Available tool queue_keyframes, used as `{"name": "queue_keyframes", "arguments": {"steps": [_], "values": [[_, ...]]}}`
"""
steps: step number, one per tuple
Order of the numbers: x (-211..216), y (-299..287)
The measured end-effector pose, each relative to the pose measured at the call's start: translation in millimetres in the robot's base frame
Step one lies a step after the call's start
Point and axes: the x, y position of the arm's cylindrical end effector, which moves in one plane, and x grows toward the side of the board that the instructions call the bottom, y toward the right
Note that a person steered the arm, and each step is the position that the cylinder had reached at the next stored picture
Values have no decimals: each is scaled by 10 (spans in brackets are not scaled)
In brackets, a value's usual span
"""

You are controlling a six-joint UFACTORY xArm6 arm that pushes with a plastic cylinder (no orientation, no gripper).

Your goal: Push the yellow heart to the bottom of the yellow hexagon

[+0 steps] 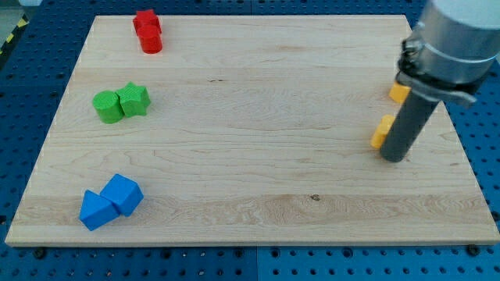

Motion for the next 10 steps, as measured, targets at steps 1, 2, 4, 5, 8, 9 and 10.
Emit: {"name": "queue_keyframes", "arguments": {"steps": [1, 2, 4, 5, 8, 9, 10], "values": [[-30, 44], [-27, -357], [-532, -530], [-525, -447], [-219, -142], [-384, -75], [-392, -76]]}}
